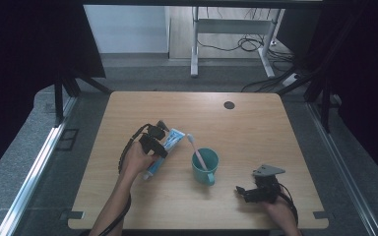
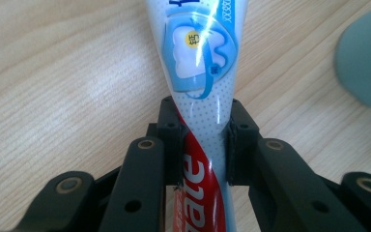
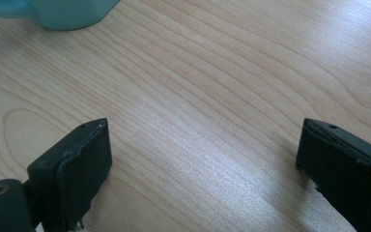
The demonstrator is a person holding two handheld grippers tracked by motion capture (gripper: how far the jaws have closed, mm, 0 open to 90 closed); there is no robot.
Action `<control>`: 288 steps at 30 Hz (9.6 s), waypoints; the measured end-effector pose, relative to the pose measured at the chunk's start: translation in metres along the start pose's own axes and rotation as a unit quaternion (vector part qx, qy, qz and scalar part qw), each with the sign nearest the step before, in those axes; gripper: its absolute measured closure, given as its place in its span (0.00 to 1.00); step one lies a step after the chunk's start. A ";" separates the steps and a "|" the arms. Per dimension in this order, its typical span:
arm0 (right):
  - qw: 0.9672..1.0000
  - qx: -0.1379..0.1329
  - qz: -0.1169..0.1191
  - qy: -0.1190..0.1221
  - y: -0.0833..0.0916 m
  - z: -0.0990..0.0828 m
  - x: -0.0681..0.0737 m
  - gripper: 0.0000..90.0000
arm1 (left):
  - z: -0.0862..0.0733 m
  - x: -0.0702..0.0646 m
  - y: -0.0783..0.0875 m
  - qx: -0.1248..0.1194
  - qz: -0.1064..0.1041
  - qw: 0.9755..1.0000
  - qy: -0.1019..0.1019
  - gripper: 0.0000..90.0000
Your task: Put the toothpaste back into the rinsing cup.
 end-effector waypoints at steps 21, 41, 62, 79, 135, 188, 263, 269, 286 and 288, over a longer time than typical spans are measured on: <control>1.000 0.000 0.000 0.000 0.000 0.000 0.000 0.06 | -0.022 -0.007 0.032 -0.130 0.013 0.991 -0.040 0.82; 1.000 0.000 0.000 -0.001 0.000 0.000 0.000 0.06 | -0.043 -0.018 0.054 -0.205 0.025 0.976 -0.063 0.82; 1.000 0.000 0.000 0.000 0.000 0.000 0.000 0.06 | -0.055 -0.048 0.075 -0.248 0.009 0.963 -0.100 0.82; 1.000 0.000 0.001 0.000 0.000 0.000 0.000 0.06 | -0.042 -0.080 0.084 -0.262 -0.010 0.957 -0.128 0.81; 1.000 0.001 0.000 0.001 0.000 0.000 0.000 0.06 | 0.045 -0.148 0.080 -0.314 -0.032 0.932 -0.180 0.81; 1.000 -0.001 0.002 -0.001 0.000 0.000 0.000 0.06 | 0.040 -0.141 0.022 -0.316 -0.038 0.934 -0.164 0.80; 1.000 0.000 0.002 0.000 0.000 0.000 0.000 0.06 | 0.006 -0.142 0.027 -0.275 -0.011 0.949 -0.150 0.17; 1.000 0.001 0.001 0.000 0.000 0.000 0.000 0.06 | -0.004 -0.134 0.036 -0.275 0.007 0.950 -0.148 0.12; 1.000 0.000 0.000 0.000 0.000 0.000 0.000 0.06 | -0.036 -0.093 0.048 -0.289 0.019 0.952 -0.102 0.01; 1.000 0.000 0.000 0.000 0.000 0.000 0.000 0.06 | -0.040 -0.089 0.047 -0.290 0.023 0.952 -0.096 0.01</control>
Point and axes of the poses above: each handheld gripper's, and its own axes: y roughly backward along the jaws, z roughly out of its top, x roughly to its left, the point moved 4 cm from there along -y, roughly forward along the jaws, and after that the axes turned 8 degrees about x, right-handed, at the moved point
